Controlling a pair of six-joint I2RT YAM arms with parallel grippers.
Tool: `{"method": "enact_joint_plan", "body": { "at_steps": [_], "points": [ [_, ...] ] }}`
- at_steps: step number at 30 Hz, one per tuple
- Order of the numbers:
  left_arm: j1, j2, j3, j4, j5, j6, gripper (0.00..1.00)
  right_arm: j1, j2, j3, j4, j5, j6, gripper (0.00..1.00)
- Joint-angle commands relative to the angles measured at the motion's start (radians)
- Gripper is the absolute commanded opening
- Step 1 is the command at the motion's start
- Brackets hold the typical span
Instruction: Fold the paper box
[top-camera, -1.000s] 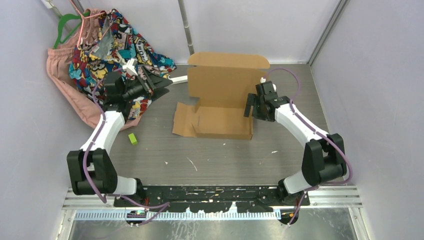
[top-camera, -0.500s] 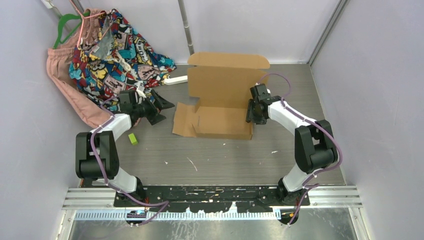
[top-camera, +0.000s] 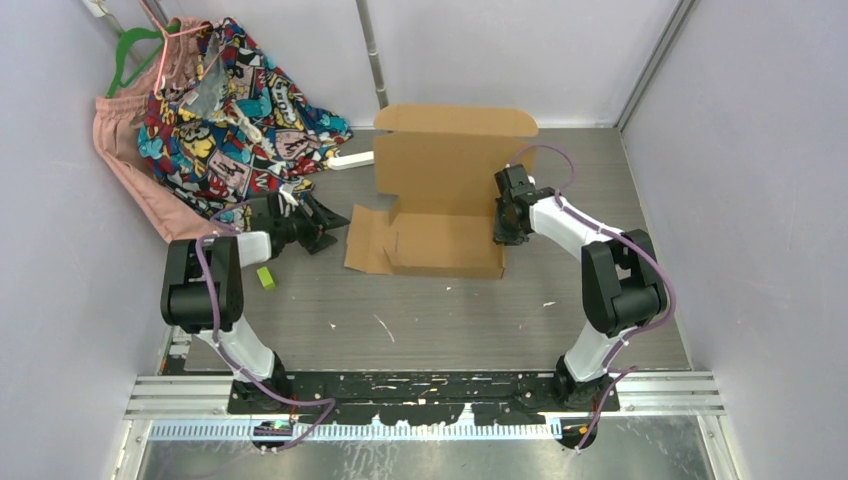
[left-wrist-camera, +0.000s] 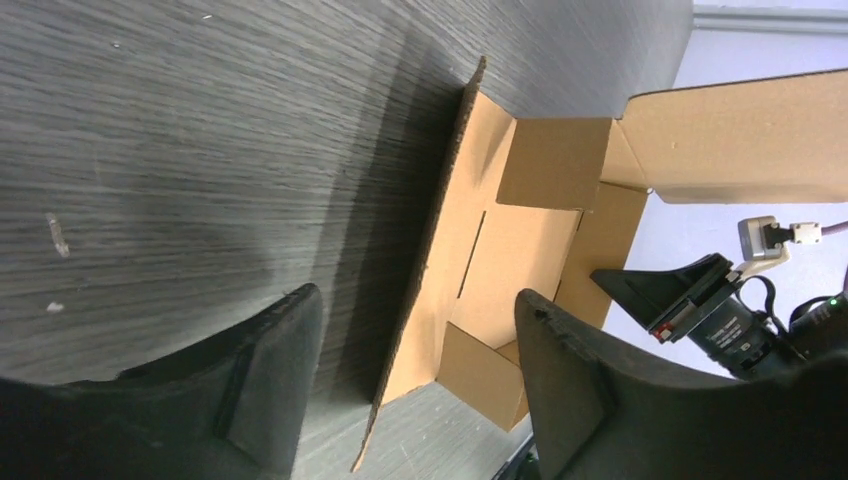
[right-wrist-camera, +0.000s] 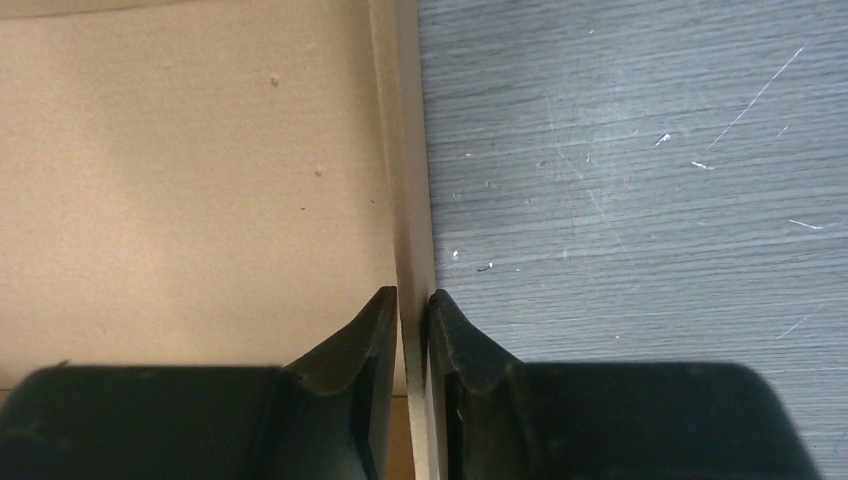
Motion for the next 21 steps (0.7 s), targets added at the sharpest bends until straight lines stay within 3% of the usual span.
{"method": "enact_joint_plan", "body": {
  "at_steps": [1,4,5,13,16,21],
  "points": [
    [0.004,0.06,-0.033,0.239,0.049,-0.059,0.65,0.007,-0.006,0.057,0.011,0.015,-0.004,0.24],
    [0.004,0.102,-0.048,0.31,0.076,-0.09,0.35,0.006,-0.006,0.066,0.006,0.013,-0.001,0.24],
    [0.005,0.108,-0.056,0.322,0.074,-0.091,0.3,0.007,-0.006,0.068,0.006,0.009,-0.001,0.24],
    [0.005,0.117,-0.077,0.278,0.029,-0.048,0.28,0.009,-0.004,0.077,-0.003,0.011,-0.004,0.24],
    [0.007,0.108,-0.108,0.331,0.014,-0.065,0.27,0.01,-0.002,0.077,-0.003,0.011,-0.004,0.24],
    [0.007,0.071,-0.144,0.446,0.042,-0.107,0.5,0.01,0.009,0.078,-0.001,0.0,-0.004,0.24]
  ]
}}
